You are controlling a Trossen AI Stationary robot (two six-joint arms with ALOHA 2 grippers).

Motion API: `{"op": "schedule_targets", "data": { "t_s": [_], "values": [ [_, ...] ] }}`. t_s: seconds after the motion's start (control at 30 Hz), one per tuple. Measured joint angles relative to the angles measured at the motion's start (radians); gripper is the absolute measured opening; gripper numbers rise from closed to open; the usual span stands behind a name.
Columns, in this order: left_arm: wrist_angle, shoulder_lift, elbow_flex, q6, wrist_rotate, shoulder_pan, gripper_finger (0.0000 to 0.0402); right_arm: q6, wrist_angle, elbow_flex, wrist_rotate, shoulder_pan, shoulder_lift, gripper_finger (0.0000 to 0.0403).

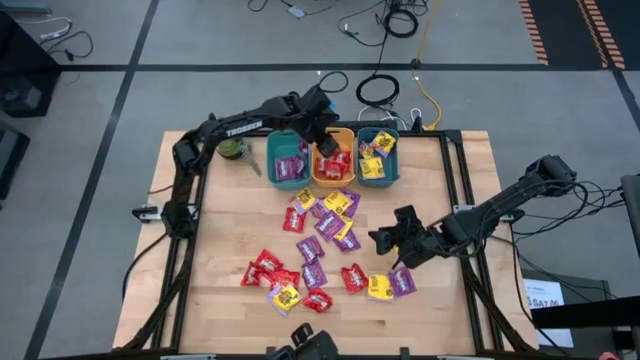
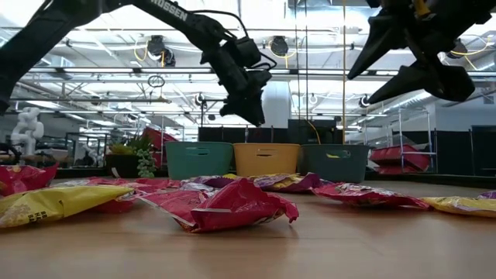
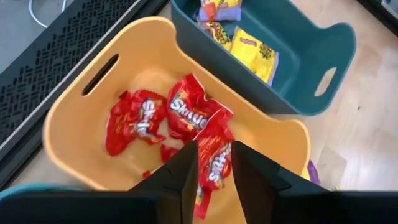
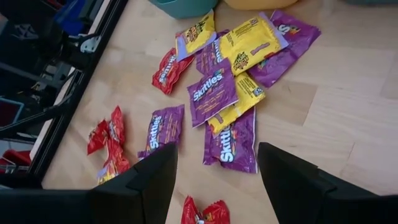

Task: Sort candy
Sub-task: Put the violet candy into the blue bin

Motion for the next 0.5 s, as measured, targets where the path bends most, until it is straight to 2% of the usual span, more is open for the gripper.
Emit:
{"op": "schedule_targets", "data": {
  "t_s": [0.2,0.4,0.5],
  "values": [
    [-0.084,-0.070,0.000,0.107,-0.004,-0.012,0.0105,-0.088,0.000,0.000,-0.007,-0.017,0.000,0.0215],
    [-0.206,-0.159,-0.002,0.196,-0.027,-0.076,0.0105,-0.147,-0.001,0.000,-0.009,-0.019,0.000,0.0215],
    [-0.210,-0.217,-0.045,0.196,-0.027,-0.115,0.0105,-0.158,-0.001,0.000,-0.009,-0.019,0.000,0.0215]
  ]
}}
